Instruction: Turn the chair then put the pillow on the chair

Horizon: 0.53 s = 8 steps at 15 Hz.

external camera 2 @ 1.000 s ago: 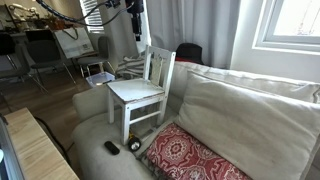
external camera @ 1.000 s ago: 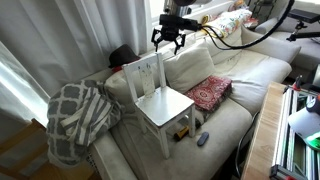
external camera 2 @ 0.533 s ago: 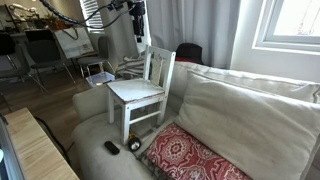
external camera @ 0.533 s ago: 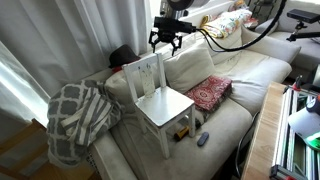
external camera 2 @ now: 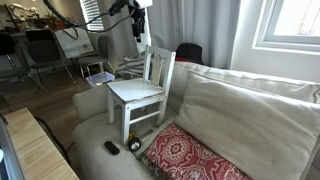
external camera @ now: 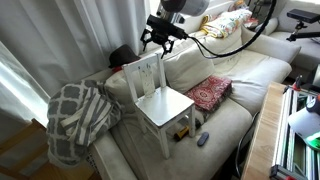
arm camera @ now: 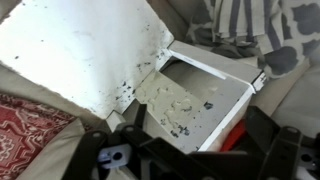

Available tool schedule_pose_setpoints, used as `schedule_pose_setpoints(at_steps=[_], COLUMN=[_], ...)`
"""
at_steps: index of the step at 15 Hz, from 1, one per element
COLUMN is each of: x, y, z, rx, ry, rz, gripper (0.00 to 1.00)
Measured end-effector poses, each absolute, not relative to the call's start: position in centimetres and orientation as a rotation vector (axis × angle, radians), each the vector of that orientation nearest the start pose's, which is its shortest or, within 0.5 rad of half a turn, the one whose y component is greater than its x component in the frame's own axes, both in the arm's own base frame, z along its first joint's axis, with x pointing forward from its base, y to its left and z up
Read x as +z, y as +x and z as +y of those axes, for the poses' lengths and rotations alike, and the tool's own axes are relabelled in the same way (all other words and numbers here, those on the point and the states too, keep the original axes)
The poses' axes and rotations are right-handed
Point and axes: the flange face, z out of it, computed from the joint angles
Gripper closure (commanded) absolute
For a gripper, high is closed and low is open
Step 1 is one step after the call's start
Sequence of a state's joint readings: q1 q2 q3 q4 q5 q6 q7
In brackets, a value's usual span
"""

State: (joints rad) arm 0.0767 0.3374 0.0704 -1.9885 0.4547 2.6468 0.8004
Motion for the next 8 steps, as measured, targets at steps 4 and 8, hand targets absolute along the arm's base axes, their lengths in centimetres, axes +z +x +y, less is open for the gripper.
schedule_pose_setpoints(at_steps=[4, 8], x=[29.7, 27.0], y=[63.8, 65.2], z=[9.3, 10.4], rx=[-0.229, -0.228], ry=[-2.283, -2.179], rz=[1.36, 1.397], gripper=[0.0, 0.0])
